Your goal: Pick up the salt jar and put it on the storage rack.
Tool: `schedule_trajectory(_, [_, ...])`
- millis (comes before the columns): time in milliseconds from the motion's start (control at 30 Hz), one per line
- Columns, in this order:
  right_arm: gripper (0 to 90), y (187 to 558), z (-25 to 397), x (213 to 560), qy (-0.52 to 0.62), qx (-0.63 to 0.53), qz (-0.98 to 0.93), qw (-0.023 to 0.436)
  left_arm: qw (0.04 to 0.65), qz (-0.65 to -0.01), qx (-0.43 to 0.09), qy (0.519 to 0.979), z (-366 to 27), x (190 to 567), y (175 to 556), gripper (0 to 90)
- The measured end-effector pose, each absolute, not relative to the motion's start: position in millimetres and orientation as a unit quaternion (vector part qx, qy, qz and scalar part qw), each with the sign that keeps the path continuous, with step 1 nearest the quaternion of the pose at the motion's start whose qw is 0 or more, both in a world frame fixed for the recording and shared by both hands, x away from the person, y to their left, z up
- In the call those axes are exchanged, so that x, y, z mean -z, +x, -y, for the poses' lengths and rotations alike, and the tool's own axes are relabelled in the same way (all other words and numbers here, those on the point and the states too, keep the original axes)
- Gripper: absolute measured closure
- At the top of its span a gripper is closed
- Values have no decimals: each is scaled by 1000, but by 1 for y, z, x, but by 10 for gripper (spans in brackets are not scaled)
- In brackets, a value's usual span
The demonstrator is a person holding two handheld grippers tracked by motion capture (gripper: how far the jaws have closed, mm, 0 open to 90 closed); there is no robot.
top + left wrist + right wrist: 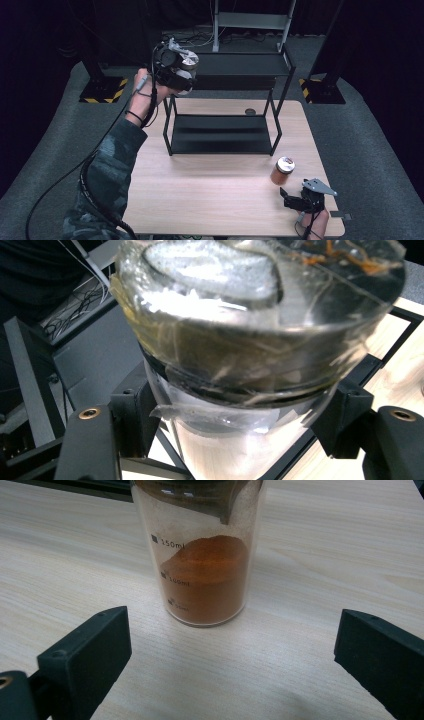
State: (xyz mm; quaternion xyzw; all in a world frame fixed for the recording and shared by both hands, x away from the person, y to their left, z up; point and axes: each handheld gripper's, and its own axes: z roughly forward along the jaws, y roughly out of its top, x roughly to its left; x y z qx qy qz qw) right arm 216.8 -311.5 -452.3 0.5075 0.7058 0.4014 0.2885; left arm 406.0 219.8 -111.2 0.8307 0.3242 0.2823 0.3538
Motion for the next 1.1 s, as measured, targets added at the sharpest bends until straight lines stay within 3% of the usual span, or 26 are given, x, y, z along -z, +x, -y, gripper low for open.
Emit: schedule_trajectory(1100, [6,217,312,452,507,-401,-706,288,380,-341,-278,814,-214,88,426,305])
